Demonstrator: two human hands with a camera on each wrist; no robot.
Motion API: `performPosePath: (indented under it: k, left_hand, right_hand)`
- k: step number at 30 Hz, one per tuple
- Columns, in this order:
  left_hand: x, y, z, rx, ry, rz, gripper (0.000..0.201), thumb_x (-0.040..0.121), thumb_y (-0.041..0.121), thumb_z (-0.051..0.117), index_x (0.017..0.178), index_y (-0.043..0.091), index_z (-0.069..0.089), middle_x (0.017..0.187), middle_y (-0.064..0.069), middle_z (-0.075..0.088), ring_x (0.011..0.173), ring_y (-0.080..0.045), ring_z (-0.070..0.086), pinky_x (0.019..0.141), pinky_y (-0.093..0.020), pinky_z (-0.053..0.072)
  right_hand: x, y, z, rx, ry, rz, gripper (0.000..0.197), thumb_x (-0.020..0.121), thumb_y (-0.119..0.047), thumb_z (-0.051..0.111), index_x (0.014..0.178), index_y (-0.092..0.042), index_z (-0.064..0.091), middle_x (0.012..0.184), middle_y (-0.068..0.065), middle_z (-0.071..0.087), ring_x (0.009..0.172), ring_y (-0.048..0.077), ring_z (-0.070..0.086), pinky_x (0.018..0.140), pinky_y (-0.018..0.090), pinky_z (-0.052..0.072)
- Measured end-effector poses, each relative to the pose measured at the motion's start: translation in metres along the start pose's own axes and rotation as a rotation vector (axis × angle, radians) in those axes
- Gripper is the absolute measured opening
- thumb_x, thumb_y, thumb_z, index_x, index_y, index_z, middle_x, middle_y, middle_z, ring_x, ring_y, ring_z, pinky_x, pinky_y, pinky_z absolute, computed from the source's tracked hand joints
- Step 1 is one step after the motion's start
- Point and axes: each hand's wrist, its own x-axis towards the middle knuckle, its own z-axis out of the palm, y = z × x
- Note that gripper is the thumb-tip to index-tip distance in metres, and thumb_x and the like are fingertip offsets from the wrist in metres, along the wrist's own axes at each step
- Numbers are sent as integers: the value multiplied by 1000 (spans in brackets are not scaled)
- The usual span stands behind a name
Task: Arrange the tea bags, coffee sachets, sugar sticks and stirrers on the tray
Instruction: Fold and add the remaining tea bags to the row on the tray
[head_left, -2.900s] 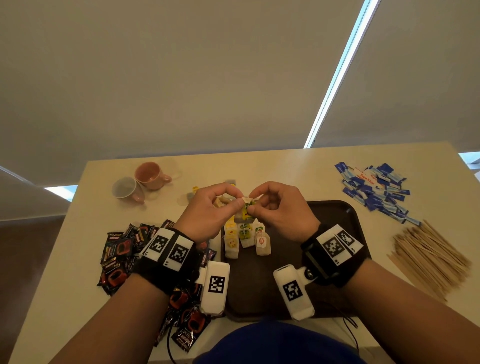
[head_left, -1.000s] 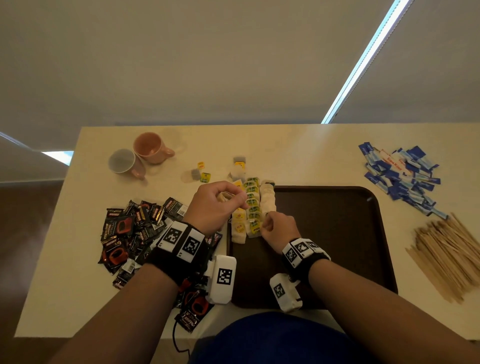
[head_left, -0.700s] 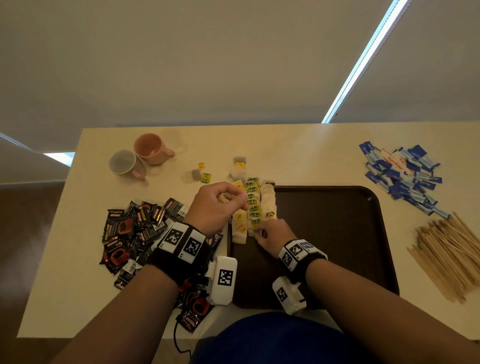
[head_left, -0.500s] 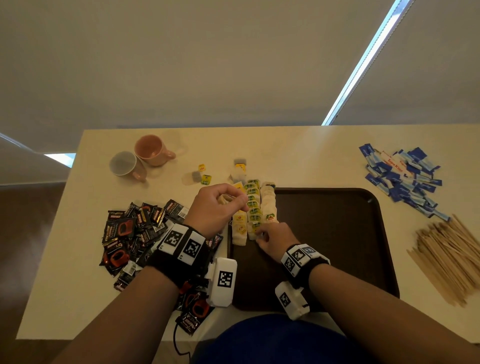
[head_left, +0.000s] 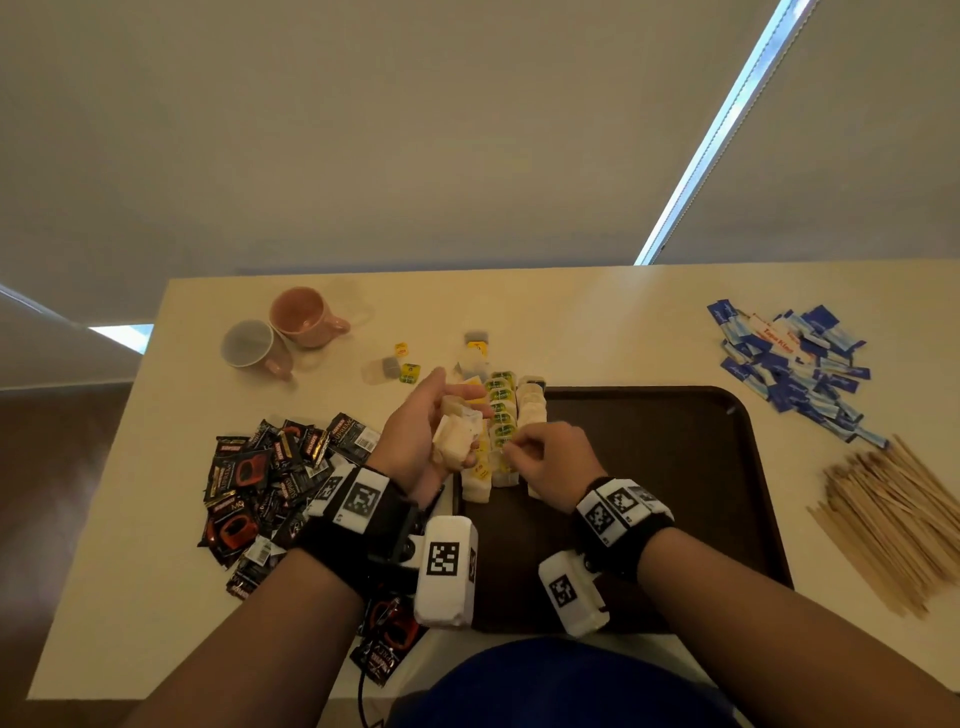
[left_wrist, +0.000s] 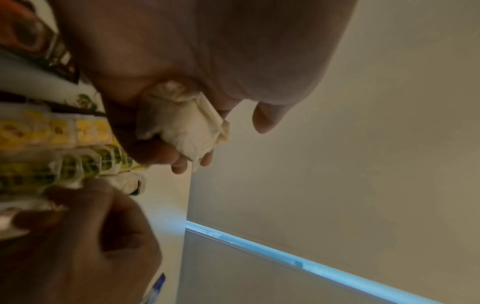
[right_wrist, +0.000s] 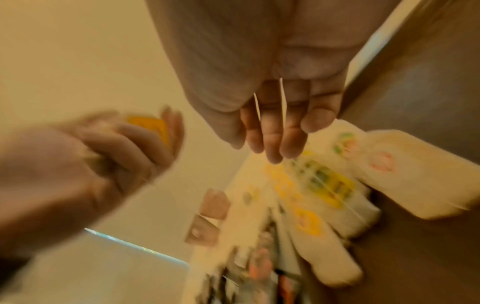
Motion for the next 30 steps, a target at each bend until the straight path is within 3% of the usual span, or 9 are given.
performPosePath:
  k: [3,6,12,14,16,18,22,26,30]
  left_hand:
    - [-5,2,4,-126,-28,-46,51,105,38,35,131,-1,54,108,-19,59,65,-21,56,50,-28,48]
    - [-9,1,9,-208,-48,-49,48,99,24,44,139,-2,48,115,-24,57,76,-28,60,60,-33,50]
    - [-12,-7,11,-329,-101,-58,46,95,11,37,139,-2,48,131,-26,58,95,-38,67,79,-44,57]
    - [-13,-8,12,-329,-125,-58,43,95,9,38,136,-2,49,130,-26,58,99,-39,67,88,-49,54]
    - [-14,-10,14,-312,-137,-47,45,94,8,40,136,-2,49,126,-25,60,106,-39,62,95,-50,48]
    - [-15,-11,17,-319,-136,-25,49,89,8,42,137,-2,49,123,-24,59,106,-37,59,90,-47,48]
    - [-18,-15,21,-345,-163,21,51,82,14,47,131,0,51,119,-24,59,103,-35,59,86,-45,49]
    - [-21,-20,22,-260,-209,80,40,88,2,40,124,-2,55,107,-21,66,92,-27,71,76,-35,60]
    - [-12,-22,17,-122,-122,111,42,92,-17,39,125,-1,58,112,-21,68,99,-28,70,79,-37,61]
  right_hand:
    - [-7,-24,-26,116,102,-126,16,92,-33,65,94,-20,75,79,-10,69,71,2,61,64,8,43]
    - [-19,-43,-41,165,147,-266,11,89,-28,71,97,-23,75,84,-12,70,74,5,63,66,9,45]
    - [-34,-50,-45,57,112,-473,51,74,-24,85,121,-18,66,106,-10,57,85,-11,52,77,4,40]
    - [-37,-51,-46,16,93,-495,57,70,-27,88,122,-19,67,112,-5,57,90,-7,51,82,4,39]
    - [-40,-52,-44,-79,113,-481,56,70,-35,87,120,-20,68,115,-2,56,98,3,50,87,12,40]
    - [-43,-56,-42,-112,171,-439,50,73,-43,82,116,-19,70,110,-2,54,100,10,49,85,16,40]
    - [-42,-63,-37,-34,243,-285,38,83,-47,72,104,-16,70,90,-3,60,75,7,50,66,10,35]
    - [-39,-66,-39,67,265,-164,28,84,-39,74,97,-15,69,72,-4,65,67,9,59,70,26,50]
    - [-36,-57,-43,198,203,-82,14,88,-25,70,99,-18,71,73,-6,68,66,6,65,72,27,56]
